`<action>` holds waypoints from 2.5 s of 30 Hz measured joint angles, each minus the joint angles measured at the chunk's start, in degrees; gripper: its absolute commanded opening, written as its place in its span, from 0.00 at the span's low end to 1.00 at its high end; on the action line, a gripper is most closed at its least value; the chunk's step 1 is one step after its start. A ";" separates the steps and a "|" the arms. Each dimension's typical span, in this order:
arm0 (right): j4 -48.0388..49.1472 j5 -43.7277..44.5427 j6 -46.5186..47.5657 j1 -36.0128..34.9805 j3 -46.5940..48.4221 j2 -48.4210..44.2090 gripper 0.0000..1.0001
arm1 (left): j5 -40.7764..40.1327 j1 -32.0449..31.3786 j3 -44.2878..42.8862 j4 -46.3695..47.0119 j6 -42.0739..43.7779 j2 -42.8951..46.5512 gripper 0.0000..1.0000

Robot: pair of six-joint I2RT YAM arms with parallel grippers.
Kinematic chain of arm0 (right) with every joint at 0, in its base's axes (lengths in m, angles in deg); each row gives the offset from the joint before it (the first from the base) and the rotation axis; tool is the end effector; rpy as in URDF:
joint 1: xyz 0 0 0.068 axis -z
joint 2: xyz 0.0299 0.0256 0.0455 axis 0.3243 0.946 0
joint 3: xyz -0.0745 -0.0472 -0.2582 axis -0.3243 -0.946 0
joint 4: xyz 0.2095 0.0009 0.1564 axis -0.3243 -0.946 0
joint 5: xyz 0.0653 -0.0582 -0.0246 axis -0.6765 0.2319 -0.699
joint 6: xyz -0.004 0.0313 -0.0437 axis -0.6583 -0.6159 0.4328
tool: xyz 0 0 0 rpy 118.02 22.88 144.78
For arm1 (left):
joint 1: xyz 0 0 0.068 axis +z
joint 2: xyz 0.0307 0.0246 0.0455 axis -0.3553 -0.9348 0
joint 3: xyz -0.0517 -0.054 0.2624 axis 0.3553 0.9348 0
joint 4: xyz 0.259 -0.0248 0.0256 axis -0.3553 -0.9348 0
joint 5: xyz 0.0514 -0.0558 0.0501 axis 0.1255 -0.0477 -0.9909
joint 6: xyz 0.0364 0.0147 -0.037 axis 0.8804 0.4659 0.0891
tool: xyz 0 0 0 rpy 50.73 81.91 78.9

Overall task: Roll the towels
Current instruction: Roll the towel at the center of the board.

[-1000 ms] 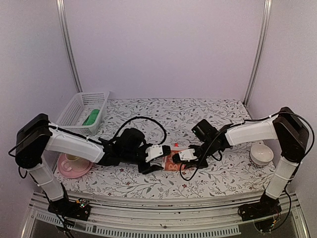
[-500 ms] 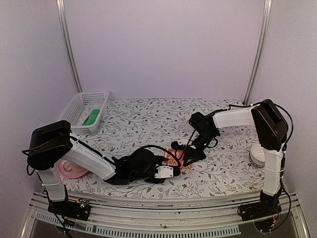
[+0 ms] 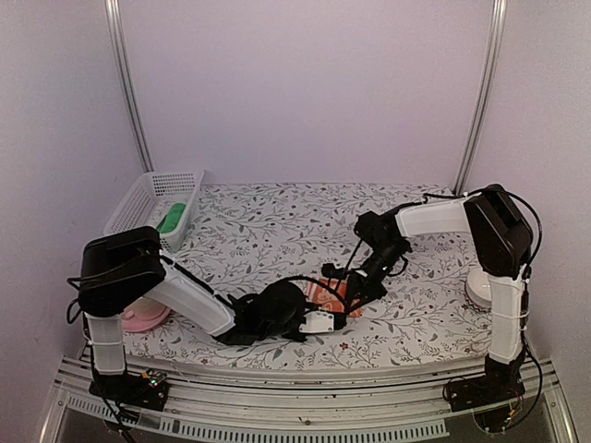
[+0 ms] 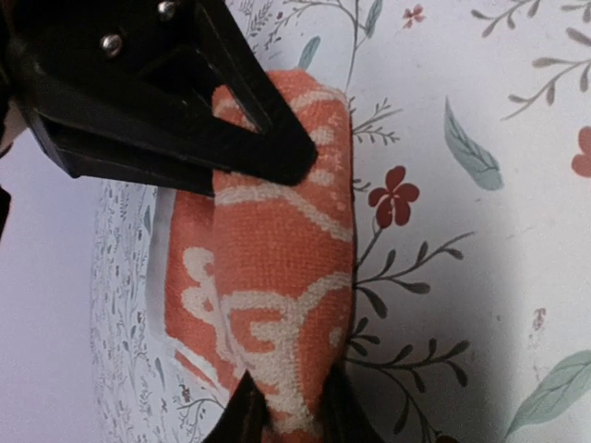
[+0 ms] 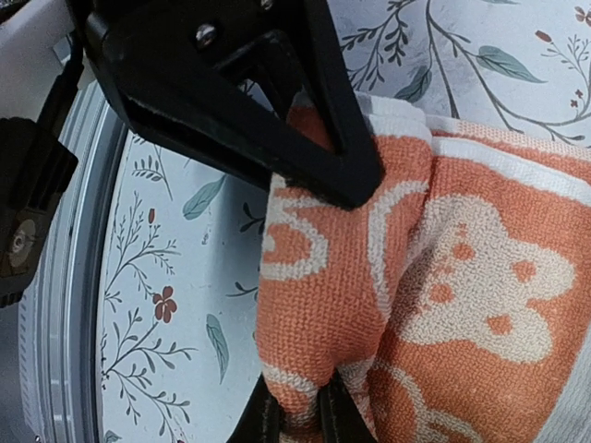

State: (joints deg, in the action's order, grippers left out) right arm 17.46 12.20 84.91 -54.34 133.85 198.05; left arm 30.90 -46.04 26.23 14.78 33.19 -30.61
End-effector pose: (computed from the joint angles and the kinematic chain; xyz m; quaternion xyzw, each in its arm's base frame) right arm 0.2923 0.2363 0.1309 -0.6867 0.6387 0.3429 0.0535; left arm 0.1578 -0.3417 0.0972 0.6853 0.5471 0.0460 0.4785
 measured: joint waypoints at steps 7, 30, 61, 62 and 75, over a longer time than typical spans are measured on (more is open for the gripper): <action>-1.25 0.33 0.17 0.68 -0.46 -0.57 0.51 | 1.40 -0.13 -3.65 -5.53 -1.14 -0.37 0.05; 21.88 20.33 12.66 11.69 -42.73 -48.70 0.76 | 22.82 3.58 -33.64 -44.98 -15.74 -8.63 0.20; 71.04 42.66 13.27 -15.19 -59.47 -39.56 0.52 | 45.29 11.74 -48.68 -59.43 -20.65 -17.38 0.23; 72.37 43.67 13.22 -15.67 -59.49 -38.84 0.52 | 45.51 11.82 -48.98 -59.71 -20.68 -17.55 0.23; 81.09 49.62 13.00 -17.20 -59.54 -35.34 0.48 | 46.80 12.24 -51.71 -62.51 -21.05 -18.99 0.24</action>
State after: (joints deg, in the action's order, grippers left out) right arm 98.55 61.82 97.91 -71.54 74.31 162.71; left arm 77.69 -33.80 -25.48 -47.73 12.14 -49.60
